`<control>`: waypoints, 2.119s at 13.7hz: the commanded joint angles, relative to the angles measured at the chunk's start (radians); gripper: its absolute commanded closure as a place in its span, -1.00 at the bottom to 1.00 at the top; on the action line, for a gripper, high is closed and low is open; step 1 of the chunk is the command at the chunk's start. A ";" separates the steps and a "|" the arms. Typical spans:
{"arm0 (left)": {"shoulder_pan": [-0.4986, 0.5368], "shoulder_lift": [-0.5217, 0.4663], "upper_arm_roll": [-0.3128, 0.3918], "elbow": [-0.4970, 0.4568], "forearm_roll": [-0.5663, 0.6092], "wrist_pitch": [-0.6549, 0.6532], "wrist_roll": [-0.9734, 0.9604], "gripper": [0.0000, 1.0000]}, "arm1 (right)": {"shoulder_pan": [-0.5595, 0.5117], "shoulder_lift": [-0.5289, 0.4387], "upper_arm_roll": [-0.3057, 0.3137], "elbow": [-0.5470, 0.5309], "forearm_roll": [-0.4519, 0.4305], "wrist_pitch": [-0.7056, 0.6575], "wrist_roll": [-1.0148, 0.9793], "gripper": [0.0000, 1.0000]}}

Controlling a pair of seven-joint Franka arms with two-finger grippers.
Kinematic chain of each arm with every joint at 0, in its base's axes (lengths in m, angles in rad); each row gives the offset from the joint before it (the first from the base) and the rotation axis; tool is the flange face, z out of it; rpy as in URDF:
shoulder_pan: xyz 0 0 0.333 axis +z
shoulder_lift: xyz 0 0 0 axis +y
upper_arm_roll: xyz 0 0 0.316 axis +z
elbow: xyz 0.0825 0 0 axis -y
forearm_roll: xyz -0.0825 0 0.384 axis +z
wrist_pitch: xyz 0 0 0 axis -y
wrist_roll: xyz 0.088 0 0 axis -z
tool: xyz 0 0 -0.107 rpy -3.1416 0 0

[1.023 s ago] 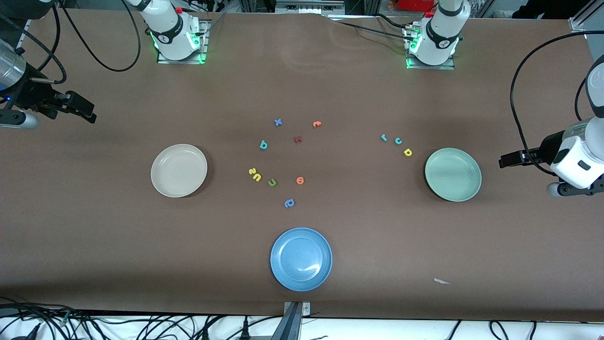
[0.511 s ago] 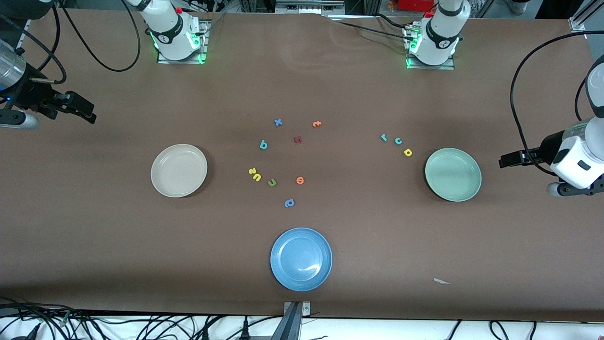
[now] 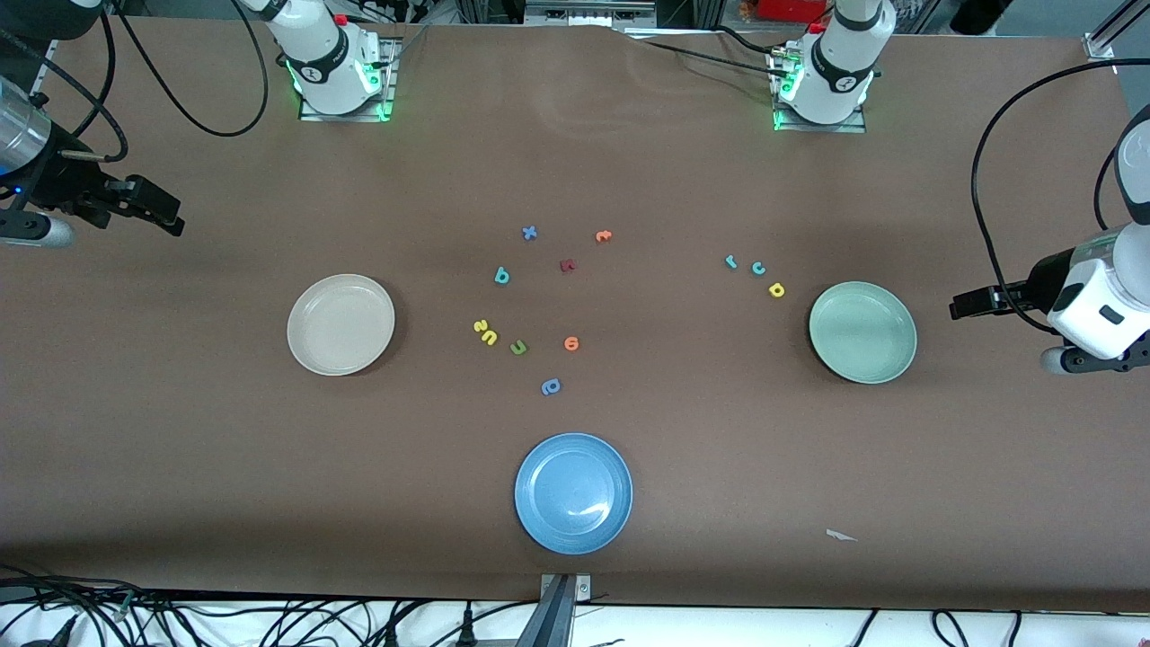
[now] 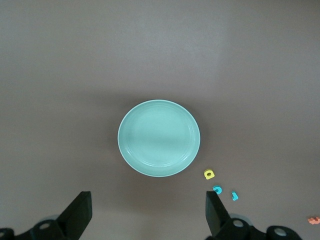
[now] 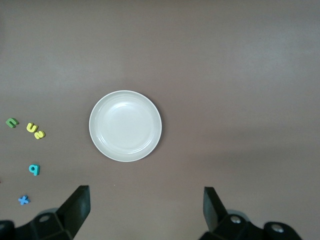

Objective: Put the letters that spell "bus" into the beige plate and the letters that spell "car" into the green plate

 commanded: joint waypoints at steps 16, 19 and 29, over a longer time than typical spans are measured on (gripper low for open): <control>-0.006 -0.009 0.007 -0.009 -0.019 -0.019 0.023 -1.00 | 0.012 0.016 0.001 -0.009 -0.006 0.066 -0.001 -1.00; -0.006 -0.009 0.007 -0.009 -0.019 -0.019 0.024 -1.00 | 0.012 0.015 0.001 -0.009 -0.006 0.063 -0.001 -1.00; -0.006 -0.008 0.007 -0.009 -0.019 -0.019 0.024 -1.00 | 0.012 0.013 0.001 -0.009 -0.009 0.057 -0.003 -1.00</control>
